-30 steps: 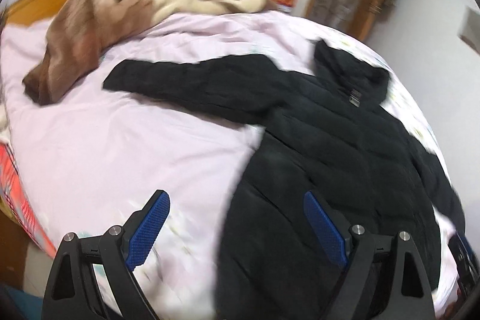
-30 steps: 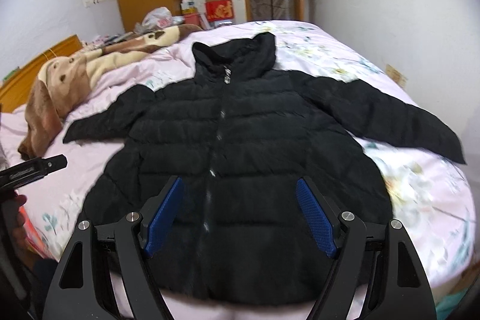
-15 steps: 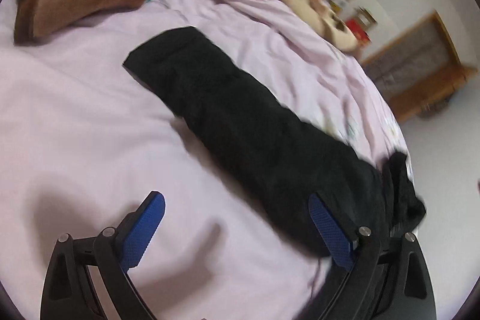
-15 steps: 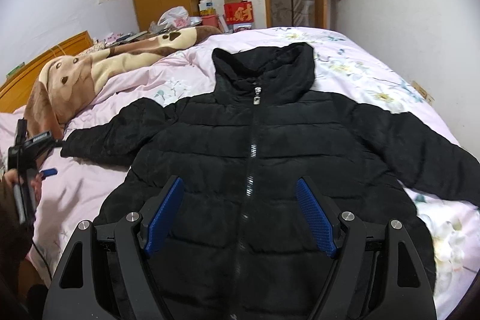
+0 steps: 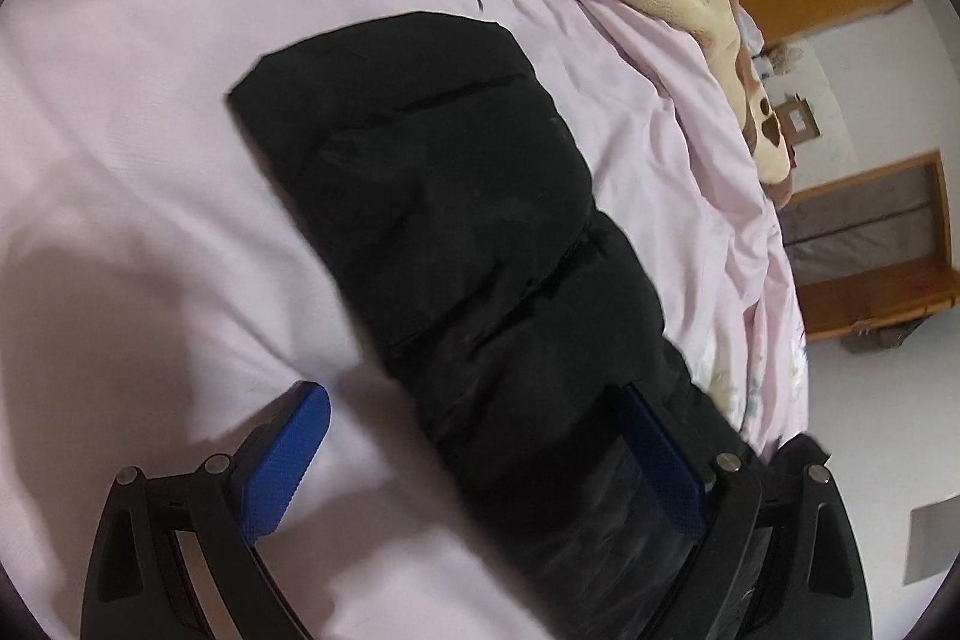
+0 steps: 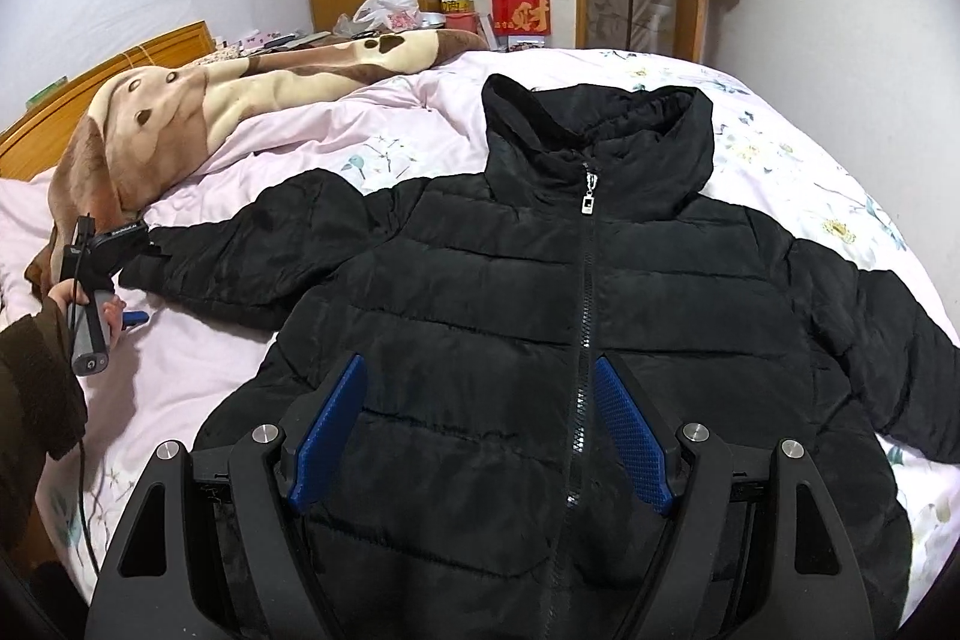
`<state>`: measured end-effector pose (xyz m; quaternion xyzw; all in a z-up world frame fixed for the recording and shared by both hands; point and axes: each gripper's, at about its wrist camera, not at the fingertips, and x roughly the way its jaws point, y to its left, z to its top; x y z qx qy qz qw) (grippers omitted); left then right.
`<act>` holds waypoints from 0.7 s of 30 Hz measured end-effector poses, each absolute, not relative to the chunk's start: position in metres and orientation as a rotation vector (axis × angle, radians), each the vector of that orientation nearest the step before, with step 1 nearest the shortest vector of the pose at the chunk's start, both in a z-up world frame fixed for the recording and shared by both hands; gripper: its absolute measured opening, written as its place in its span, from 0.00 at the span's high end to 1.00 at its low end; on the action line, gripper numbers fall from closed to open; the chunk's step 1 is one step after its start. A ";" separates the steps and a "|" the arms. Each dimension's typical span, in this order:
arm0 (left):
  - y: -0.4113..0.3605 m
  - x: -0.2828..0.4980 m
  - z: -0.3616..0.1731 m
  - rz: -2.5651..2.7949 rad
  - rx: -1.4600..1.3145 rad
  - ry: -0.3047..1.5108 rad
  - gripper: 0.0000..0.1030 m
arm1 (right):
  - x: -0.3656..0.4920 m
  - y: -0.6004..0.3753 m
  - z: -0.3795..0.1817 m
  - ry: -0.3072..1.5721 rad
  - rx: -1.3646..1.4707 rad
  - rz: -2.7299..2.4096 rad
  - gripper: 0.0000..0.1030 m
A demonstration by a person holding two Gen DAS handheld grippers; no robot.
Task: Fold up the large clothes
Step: 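Grasp the jacket sleeve cuff with the left tool and fold it across the body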
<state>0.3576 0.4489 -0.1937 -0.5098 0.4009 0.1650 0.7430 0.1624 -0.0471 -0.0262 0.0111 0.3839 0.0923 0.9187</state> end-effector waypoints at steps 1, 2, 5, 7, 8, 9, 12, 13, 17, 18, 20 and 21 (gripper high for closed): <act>0.450 0.361 -0.193 0.364 -1.136 0.861 0.08 | 0.164 -0.046 -0.027 0.792 0.021 0.190 0.25; 0.450 0.363 -0.193 0.365 -1.148 0.855 0.18 | 0.164 -0.046 -0.028 0.794 0.019 0.191 0.25; 0.447 0.372 -0.189 0.347 -1.145 0.858 0.46 | 0.164 -0.044 -0.028 0.799 0.017 0.192 0.25; 0.446 0.370 -0.185 0.352 -1.139 0.849 0.55 | 0.163 -0.045 -0.026 0.796 0.021 0.197 0.25; 0.446 0.367 -0.182 0.361 -1.137 0.839 0.66 | 0.162 -0.045 -0.025 0.794 0.021 0.197 0.25; 0.446 0.364 -0.176 0.375 -1.137 0.820 0.75 | 0.161 -0.045 -0.023 0.791 0.020 0.197 0.25; 0.443 0.357 -0.159 0.356 -1.126 0.783 0.84 | 0.157 -0.046 -0.019 0.786 0.028 0.204 0.25; 0.440 0.355 -0.151 0.348 -1.108 0.779 0.84 | 0.156 -0.047 -0.016 0.783 0.036 0.209 0.25; 0.420 0.349 -0.101 0.338 -0.949 0.729 0.86 | 0.150 -0.051 -0.007 0.759 0.056 0.215 0.25; 0.416 0.344 -0.088 0.338 -0.919 0.701 0.86 | 0.148 -0.052 -0.005 0.755 0.061 0.216 0.25; 0.406 0.333 -0.067 0.328 -0.860 0.653 0.86 | 0.145 -0.055 -0.001 0.746 0.079 0.218 0.25; 0.397 0.330 -0.053 0.321 -0.810 0.631 0.86 | 0.144 -0.057 0.001 0.741 0.087 0.220 0.25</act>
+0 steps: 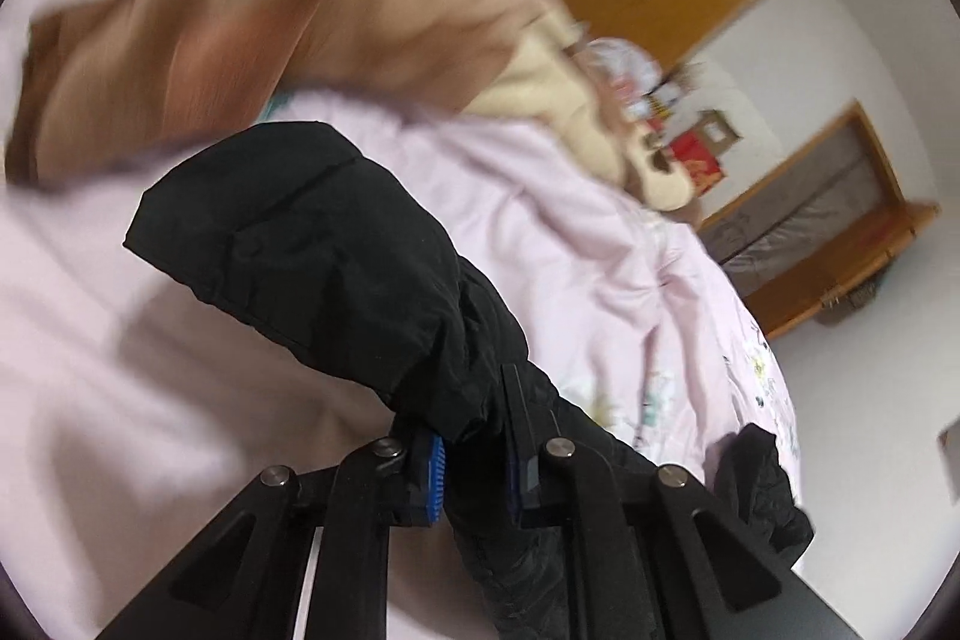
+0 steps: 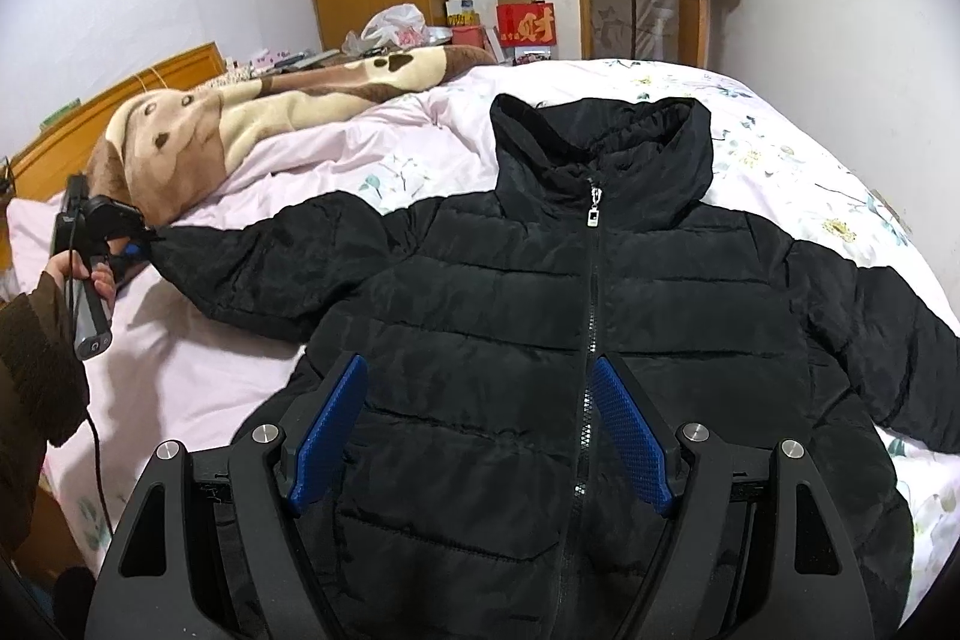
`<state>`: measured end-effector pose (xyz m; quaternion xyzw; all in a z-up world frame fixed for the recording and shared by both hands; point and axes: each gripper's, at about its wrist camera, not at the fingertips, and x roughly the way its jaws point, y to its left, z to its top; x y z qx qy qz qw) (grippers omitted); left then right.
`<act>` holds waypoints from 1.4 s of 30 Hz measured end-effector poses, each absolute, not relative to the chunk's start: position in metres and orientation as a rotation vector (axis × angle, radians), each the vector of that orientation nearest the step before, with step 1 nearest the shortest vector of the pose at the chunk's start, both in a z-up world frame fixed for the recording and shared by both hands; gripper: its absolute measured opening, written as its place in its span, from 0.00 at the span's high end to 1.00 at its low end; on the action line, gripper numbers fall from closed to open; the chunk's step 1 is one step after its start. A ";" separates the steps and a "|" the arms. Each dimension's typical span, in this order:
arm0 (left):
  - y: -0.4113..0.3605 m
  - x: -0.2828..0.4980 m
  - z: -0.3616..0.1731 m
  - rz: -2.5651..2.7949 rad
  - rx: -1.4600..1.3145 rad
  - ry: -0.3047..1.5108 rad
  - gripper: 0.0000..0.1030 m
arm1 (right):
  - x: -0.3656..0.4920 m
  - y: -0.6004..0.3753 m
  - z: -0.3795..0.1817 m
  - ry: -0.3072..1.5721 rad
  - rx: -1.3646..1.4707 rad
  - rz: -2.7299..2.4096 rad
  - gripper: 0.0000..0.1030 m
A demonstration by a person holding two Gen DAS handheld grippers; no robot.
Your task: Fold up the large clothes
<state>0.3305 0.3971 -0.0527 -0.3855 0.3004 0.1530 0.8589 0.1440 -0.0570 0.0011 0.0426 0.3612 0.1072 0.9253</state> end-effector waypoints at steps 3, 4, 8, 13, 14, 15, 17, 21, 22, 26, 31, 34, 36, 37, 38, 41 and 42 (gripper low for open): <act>0.367 0.325 -0.017 0.273 -0.685 0.589 0.86 | 0.141 -0.064 0.007 0.719 0.100 0.219 0.25; 0.360 0.324 -0.010 0.257 -0.662 0.578 0.86 | 0.141 -0.067 0.008 0.716 0.103 0.216 0.25; 0.309 0.326 0.025 0.082 -0.563 0.535 0.86 | 0.144 -0.084 0.011 0.718 0.136 0.181 0.25; 0.225 0.338 0.049 -0.073 -0.369 0.561 0.86 | 0.144 -0.104 0.013 0.715 0.165 0.143 0.25; 0.206 0.341 0.050 -0.097 -0.321 0.572 0.86 | 0.144 -0.108 0.012 0.717 0.171 0.135 0.25; 0.183 0.345 0.050 -0.131 -0.268 0.588 0.86 | 0.143 -0.111 0.011 0.717 0.175 0.130 0.25; 0.154 0.350 0.044 -0.177 -0.238 0.614 0.86 | 0.141 -0.122 0.011 0.713 0.192 0.113 0.25; 0.097 0.361 0.021 -0.232 -0.212 0.675 0.85 | 0.139 -0.144 0.008 0.711 0.217 0.078 0.25; 0.083 0.365 0.015 -0.252 -0.206 0.688 0.85 | 0.138 -0.150 0.007 0.713 0.222 0.067 0.25; 0.037 0.369 -0.006 -0.297 -0.182 0.736 0.85 | 0.136 -0.173 0.001 0.716 0.246 0.019 0.25; 0.003 0.378 -0.039 -0.300 -0.152 0.780 0.85 | 0.136 -0.198 -0.008 0.734 0.282 -0.026 0.25; -0.014 0.382 -0.059 -0.307 -0.138 0.810 0.85 | 0.136 -0.206 -0.016 0.749 0.285 -0.040 0.25; -0.024 0.383 -0.071 -0.326 -0.135 0.827 0.85 | 0.137 -0.211 -0.021 0.759 0.287 -0.049 0.25; -0.028 0.385 -0.075 -0.332 -0.136 0.835 0.85 | 0.137 -0.212 -0.023 0.763 0.288 -0.052 0.25; -0.031 0.386 -0.078 -0.334 -0.131 0.842 0.85 | 0.138 -0.215 -0.025 0.765 0.296 -0.059 0.25; -0.040 0.386 -0.089 -0.330 -0.110 0.842 0.85 | 0.142 -0.222 -0.032 0.769 0.310 -0.074 0.25; -0.041 0.387 -0.094 -0.343 -0.121 0.850 0.85 | 0.146 -0.224 -0.034 0.773 0.314 -0.080 0.25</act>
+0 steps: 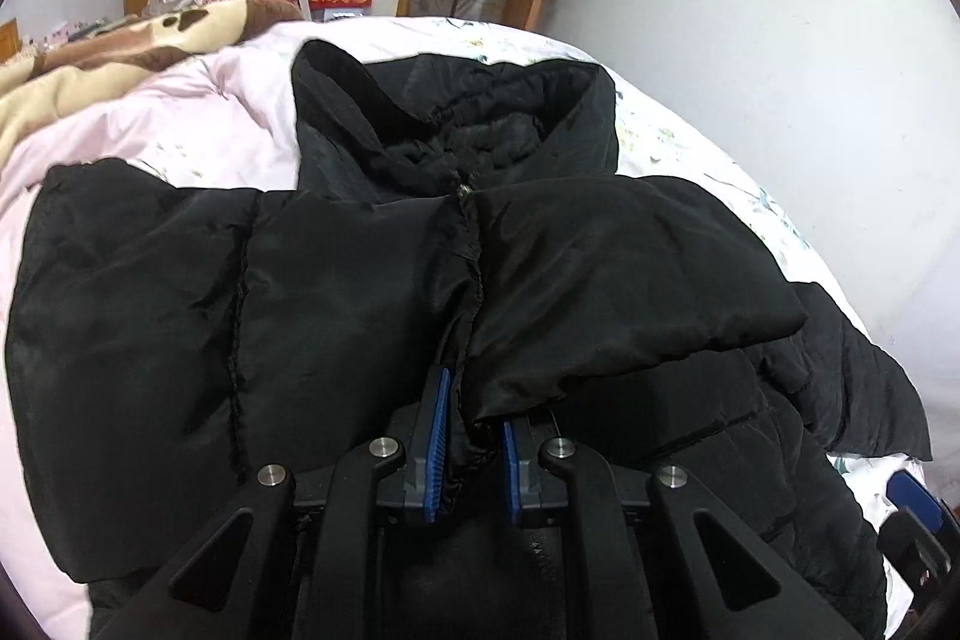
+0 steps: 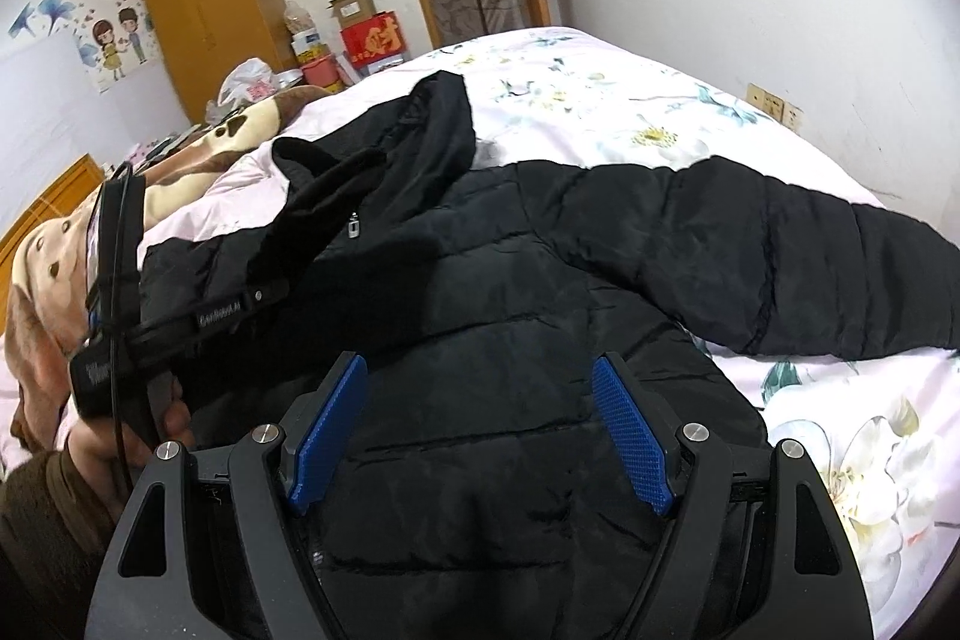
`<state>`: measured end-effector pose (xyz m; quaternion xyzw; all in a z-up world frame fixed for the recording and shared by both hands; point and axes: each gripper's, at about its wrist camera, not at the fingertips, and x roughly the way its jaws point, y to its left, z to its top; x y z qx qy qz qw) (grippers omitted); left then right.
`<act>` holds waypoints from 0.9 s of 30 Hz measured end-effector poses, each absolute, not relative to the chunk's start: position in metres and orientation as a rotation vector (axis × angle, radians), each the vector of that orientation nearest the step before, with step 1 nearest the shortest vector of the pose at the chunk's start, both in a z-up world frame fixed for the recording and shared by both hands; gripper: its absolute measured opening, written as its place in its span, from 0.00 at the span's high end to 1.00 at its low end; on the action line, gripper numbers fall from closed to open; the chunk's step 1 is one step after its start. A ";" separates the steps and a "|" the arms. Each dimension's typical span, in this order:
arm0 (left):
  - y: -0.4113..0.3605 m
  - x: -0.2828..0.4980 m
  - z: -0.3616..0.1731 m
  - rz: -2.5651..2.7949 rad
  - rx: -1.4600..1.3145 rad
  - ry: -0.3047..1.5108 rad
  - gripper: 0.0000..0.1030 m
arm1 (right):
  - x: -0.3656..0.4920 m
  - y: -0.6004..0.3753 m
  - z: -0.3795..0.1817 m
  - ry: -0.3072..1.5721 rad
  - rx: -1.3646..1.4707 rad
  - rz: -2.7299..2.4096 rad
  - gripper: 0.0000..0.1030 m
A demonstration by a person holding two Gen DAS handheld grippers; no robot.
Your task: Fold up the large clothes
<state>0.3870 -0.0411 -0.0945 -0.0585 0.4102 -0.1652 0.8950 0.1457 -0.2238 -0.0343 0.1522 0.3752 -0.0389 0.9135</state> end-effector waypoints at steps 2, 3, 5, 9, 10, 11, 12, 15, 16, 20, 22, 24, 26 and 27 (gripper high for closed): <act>-0.048 0.386 -0.100 -0.359 -0.124 0.861 0.85 | 0.152 -0.228 -0.037 0.779 0.316 -0.089 0.25; -0.051 0.386 -0.105 -0.362 -0.110 0.870 0.85 | 0.154 -0.230 -0.038 0.778 0.317 -0.093 0.25; -0.055 0.386 -0.105 -0.376 -0.092 0.870 0.83 | 0.159 -0.234 -0.039 0.777 0.313 -0.104 0.25; -0.059 0.385 -0.109 -0.401 -0.074 0.877 0.72 | 0.166 -0.239 -0.043 0.784 0.312 -0.122 0.25; -0.058 0.384 -0.109 -0.422 -0.086 0.877 0.69 | 0.168 -0.240 -0.044 0.787 0.315 -0.128 0.25; -0.056 0.382 -0.107 -0.449 -0.100 0.874 0.63 | 0.170 -0.242 -0.044 0.787 0.318 -0.133 0.25; -0.055 0.381 -0.105 -0.468 -0.109 0.877 0.55 | 0.171 -0.243 -0.044 0.783 0.321 -0.137 0.25; -0.043 0.378 -0.096 -0.525 -0.173 0.876 0.36 | 0.180 -0.245 -0.044 0.775 0.321 -0.145 0.25; -0.036 0.375 -0.090 -0.532 -0.193 0.867 0.36 | 0.184 -0.246 -0.044 0.769 0.320 -0.144 0.25; 0.002 0.364 -0.058 -0.516 -0.237 0.794 0.30 | 0.211 -0.247 -0.049 0.772 0.351 -0.111 0.25; 0.023 0.363 -0.047 -0.453 -0.227 0.769 0.27 | 0.229 -0.247 -0.057 0.803 0.375 -0.076 0.25; 0.053 0.364 -0.036 -0.373 -0.237 0.731 0.27 | 0.245 -0.244 -0.067 0.827 0.394 -0.043 0.25; 0.074 0.371 -0.036 -0.256 -0.214 0.736 0.27 | 0.261 -0.236 -0.079 0.866 0.398 -0.022 0.25; 0.085 0.377 -0.039 -0.202 -0.208 0.747 0.27 | 0.266 -0.232 -0.084 0.879 0.402 -0.003 0.25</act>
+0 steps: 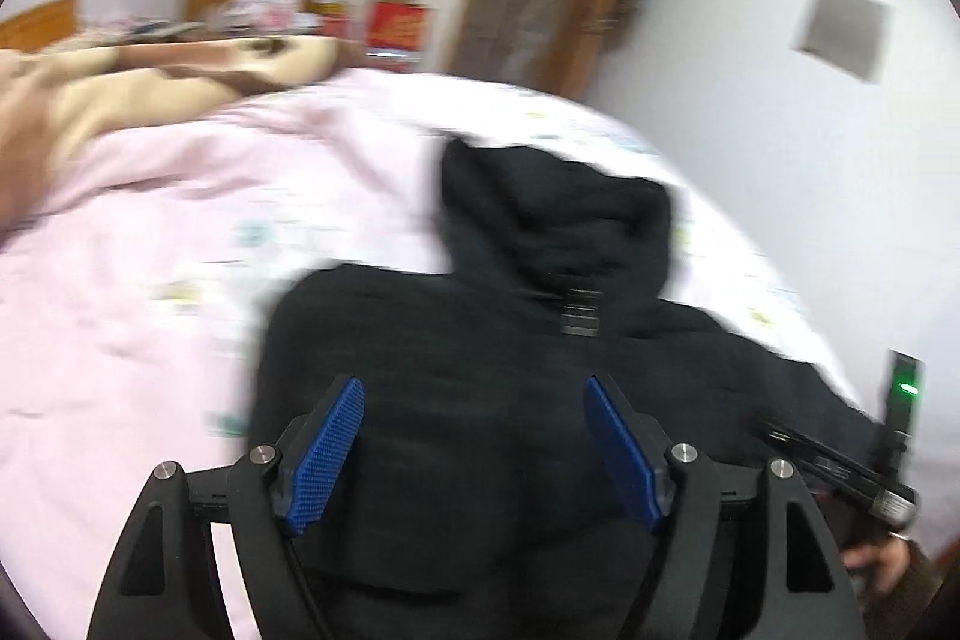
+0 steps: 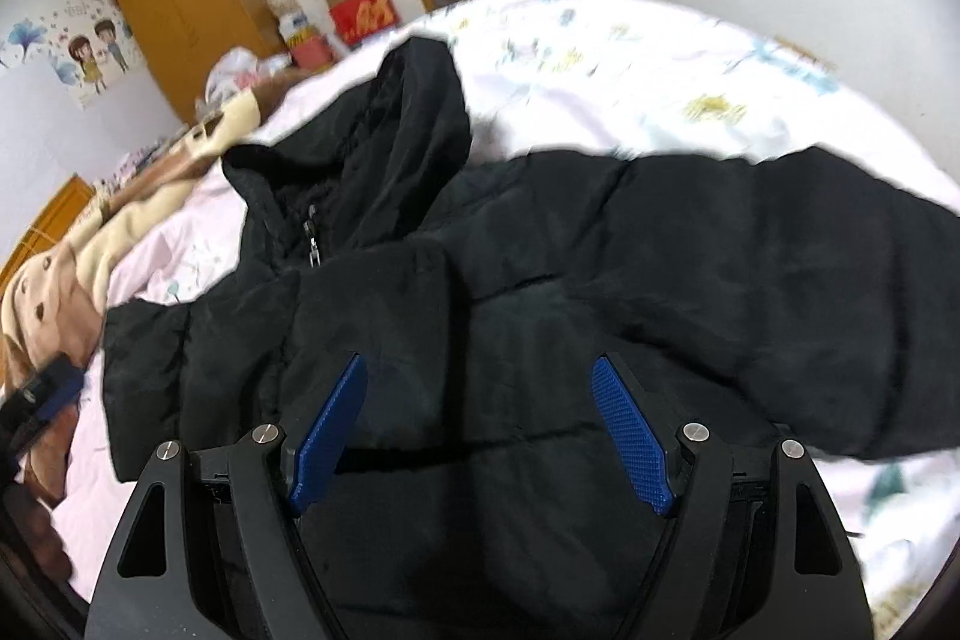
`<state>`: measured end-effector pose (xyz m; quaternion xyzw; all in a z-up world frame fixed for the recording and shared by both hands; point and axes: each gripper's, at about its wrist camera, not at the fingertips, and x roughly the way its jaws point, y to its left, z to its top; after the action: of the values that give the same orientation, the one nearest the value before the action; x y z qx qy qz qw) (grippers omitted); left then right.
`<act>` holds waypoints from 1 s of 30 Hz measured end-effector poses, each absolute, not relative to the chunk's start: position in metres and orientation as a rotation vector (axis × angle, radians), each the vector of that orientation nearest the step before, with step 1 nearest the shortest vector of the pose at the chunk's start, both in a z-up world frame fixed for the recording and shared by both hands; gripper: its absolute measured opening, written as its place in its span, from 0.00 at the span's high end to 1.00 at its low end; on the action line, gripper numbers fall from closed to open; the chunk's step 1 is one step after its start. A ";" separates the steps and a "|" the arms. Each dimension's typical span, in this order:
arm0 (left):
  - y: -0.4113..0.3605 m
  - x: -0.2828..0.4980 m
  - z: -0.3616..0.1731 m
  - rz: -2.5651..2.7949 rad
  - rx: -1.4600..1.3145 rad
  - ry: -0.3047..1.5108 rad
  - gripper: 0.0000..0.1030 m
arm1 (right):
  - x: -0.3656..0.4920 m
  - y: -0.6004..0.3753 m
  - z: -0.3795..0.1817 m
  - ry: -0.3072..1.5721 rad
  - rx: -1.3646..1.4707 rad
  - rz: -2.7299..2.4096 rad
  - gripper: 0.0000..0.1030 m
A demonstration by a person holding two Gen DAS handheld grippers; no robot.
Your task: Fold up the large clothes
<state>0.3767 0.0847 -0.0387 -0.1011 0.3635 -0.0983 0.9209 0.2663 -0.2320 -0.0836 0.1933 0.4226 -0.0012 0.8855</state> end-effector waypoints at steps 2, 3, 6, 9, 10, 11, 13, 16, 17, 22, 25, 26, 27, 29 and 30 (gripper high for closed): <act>0.100 0.385 -0.047 -0.128 -0.218 0.770 0.27 | 0.279 -0.219 -0.096 0.931 0.375 0.015 0.25; 0.109 0.391 -0.056 -0.088 -0.238 0.795 0.27 | 0.281 -0.215 -0.100 0.944 0.361 0.022 0.25; 0.120 0.400 -0.072 -0.054 -0.284 0.842 0.27 | 0.283 -0.203 -0.102 0.946 0.336 0.035 0.33; 0.119 0.404 -0.082 -0.047 -0.294 0.861 0.27 | 0.284 -0.199 -0.100 0.947 0.342 0.063 0.68; 0.117 0.405 -0.084 -0.050 -0.285 0.861 0.27 | 0.283 -0.201 -0.098 0.940 0.358 0.081 0.83; 0.114 0.406 -0.085 -0.052 -0.276 0.860 0.27 | 0.282 -0.203 -0.096 0.933 0.369 0.087 0.92; 0.106 0.405 -0.087 -0.059 -0.239 0.857 0.27 | 0.273 -0.212 -0.087 0.898 0.388 0.076 0.93; 0.099 0.412 -0.097 -0.068 -0.220 0.887 0.27 | 0.259 -0.226 -0.078 0.858 0.410 0.031 0.94; 0.098 0.414 -0.099 -0.062 -0.219 0.889 0.27 | 0.255 -0.232 -0.077 0.851 0.422 0.010 0.94; 0.085 0.424 -0.117 -0.026 -0.159 0.931 0.27 | 0.258 -0.238 -0.097 0.924 0.362 -0.070 0.94; 0.081 0.428 -0.124 -0.027 -0.139 0.948 0.26 | 0.258 -0.242 -0.109 0.945 0.376 -0.084 0.94; 0.081 0.429 -0.126 -0.027 -0.137 0.949 0.26 | 0.259 -0.243 -0.112 0.950 0.378 -0.088 0.94; 0.080 0.430 -0.128 -0.027 -0.134 0.954 0.26 | 0.258 -0.243 -0.113 0.952 0.376 -0.092 0.94; 0.080 0.432 -0.132 -0.020 -0.120 0.968 0.26 | 0.261 -0.242 -0.118 0.966 0.364 -0.097 0.94; 0.079 0.432 -0.132 -0.017 -0.118 0.972 0.26 | 0.263 -0.242 -0.118 0.972 0.359 -0.099 0.94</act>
<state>0.4321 0.0789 -0.1325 -0.0565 0.4669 -0.0082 0.8825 0.2634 -0.2424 -0.1184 0.1713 0.4643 -0.0475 0.8677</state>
